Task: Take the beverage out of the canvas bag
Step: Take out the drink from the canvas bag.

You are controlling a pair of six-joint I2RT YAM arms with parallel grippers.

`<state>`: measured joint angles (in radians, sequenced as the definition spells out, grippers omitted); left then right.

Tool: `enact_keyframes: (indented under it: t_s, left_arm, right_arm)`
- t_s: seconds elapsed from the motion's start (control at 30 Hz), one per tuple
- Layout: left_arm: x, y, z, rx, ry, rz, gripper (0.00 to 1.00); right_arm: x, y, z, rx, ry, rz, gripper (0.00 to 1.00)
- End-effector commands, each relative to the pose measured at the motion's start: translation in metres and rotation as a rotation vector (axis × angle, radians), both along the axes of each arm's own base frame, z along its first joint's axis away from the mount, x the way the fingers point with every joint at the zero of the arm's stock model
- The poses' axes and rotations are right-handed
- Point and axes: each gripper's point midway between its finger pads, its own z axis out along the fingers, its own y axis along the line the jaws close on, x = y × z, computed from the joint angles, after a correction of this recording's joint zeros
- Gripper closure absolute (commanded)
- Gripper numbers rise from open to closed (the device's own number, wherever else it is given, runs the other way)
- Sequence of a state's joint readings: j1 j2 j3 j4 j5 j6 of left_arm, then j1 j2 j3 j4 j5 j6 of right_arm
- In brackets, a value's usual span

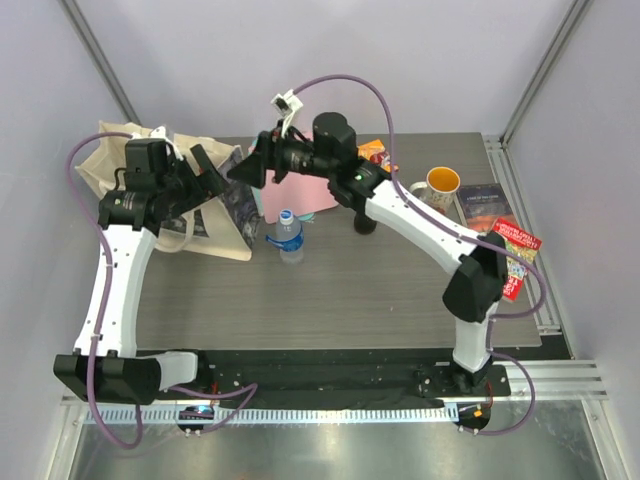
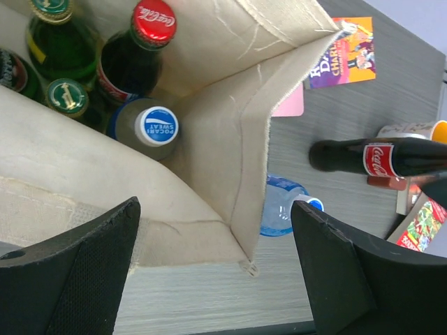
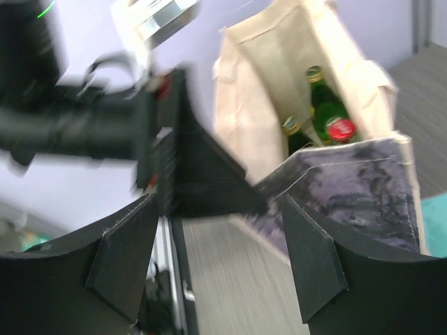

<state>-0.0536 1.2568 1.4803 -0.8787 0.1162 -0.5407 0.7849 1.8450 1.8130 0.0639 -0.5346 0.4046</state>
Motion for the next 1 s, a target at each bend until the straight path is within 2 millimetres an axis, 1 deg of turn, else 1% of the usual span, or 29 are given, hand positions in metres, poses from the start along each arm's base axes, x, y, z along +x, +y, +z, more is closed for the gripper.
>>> enact_keyframes:
  t_s: [0.0,0.07,0.1,0.13,0.23,0.27,0.3,0.37,0.4,0.47,0.5,0.53,0.67,0.7,0.73,0.77,0.8,0.83,0.87,0.9,0.93,0.97]
  left_arm:
    - [0.003,-0.013,0.007,-0.045,-0.059,-0.068,0.11]
    - [0.002,-0.014,0.006,-0.043,-0.070,-0.075,0.11]
    - [0.001,-0.013,0.005,-0.028,-0.080,-0.084,0.11]
    - [0.000,-0.013,0.006,-0.024,-0.090,-0.088,0.11]
    - [-0.001,-0.014,0.015,-0.002,-0.143,-0.123,0.10]
    - [0.000,-0.017,0.019,-0.007,-0.166,-0.143,0.09]
    - [0.000,-0.019,0.021,-0.009,-0.177,-0.160,0.09]
    - [0.001,-0.023,0.024,-0.005,-0.200,-0.197,0.07]
    - [0.000,-0.028,0.025,-0.016,-0.204,-0.228,0.07]
    - [0.000,-0.031,0.024,-0.019,-0.205,-0.254,0.07]
    - [-0.002,-0.036,0.024,-0.032,-0.202,-0.280,0.07]
    - [-0.002,-0.038,0.023,-0.037,-0.202,-0.292,0.07]
    - [-0.003,-0.043,0.033,-0.059,-0.233,-0.318,0.07]
    - [-0.004,-0.043,0.039,-0.063,-0.248,-0.317,0.07]
    - [-0.003,-0.043,0.044,-0.063,-0.263,-0.312,0.07]
    - [-0.003,-0.042,0.050,-0.060,-0.281,-0.304,0.07]
    - [-0.003,-0.040,0.055,-0.057,-0.294,-0.293,0.07]
    - [-0.005,-0.037,0.066,-0.044,-0.324,-0.276,0.07]
    - [-0.004,-0.029,0.070,-0.022,-0.336,-0.241,0.07]
    - [-0.004,-0.024,0.073,-0.010,-0.343,-0.218,0.06]
    - [-0.005,-0.020,0.079,0.002,-0.357,-0.196,0.06]
    - [-0.003,-0.010,0.079,0.025,-0.359,-0.148,0.05]
  right_arm:
    - [0.035,0.006,0.015,0.088,0.308,-0.184,0.24]
    - [0.044,0.007,0.009,0.090,0.334,-0.229,0.24]
    - [0.053,0.004,0.006,0.081,0.348,-0.281,0.24]
    - [0.057,0.006,-0.003,0.067,0.365,-0.307,0.24]
    - [0.064,0.008,-0.011,0.050,0.378,-0.357,0.25]
    - [0.066,0.011,-0.017,0.038,0.384,-0.363,0.25]
    - [0.067,0.013,-0.019,0.031,0.388,-0.372,0.27]
    - [0.065,0.021,-0.020,0.031,0.387,-0.365,0.27]
    - [0.068,0.025,-0.024,0.027,0.392,-0.371,0.27]
    - [0.070,0.030,-0.025,0.032,0.395,-0.383,0.28]
    - [0.072,0.033,-0.026,0.038,0.400,-0.389,0.27]
    - [0.075,0.033,-0.027,0.043,0.409,-0.402,0.28]
    - [0.088,0.036,-0.037,0.058,0.467,-0.459,0.27]
    - [0.089,0.038,-0.035,0.073,0.478,-0.462,0.27]
    - [0.093,0.040,-0.043,0.065,0.484,-0.472,0.27]
    - [0.094,0.042,-0.046,0.065,0.490,-0.481,0.27]
    - [0.098,0.042,-0.044,0.074,0.488,-0.495,0.27]
    - [0.099,0.043,-0.046,0.072,0.486,-0.498,0.28]
    - [0.100,0.043,-0.049,0.068,0.484,-0.499,0.28]
    - [0.107,0.039,-0.050,0.071,0.478,-0.540,0.30]
    - [0.109,0.037,-0.052,0.067,0.476,-0.547,0.31]
    - [0.109,0.034,-0.050,0.069,0.472,-0.550,0.32]
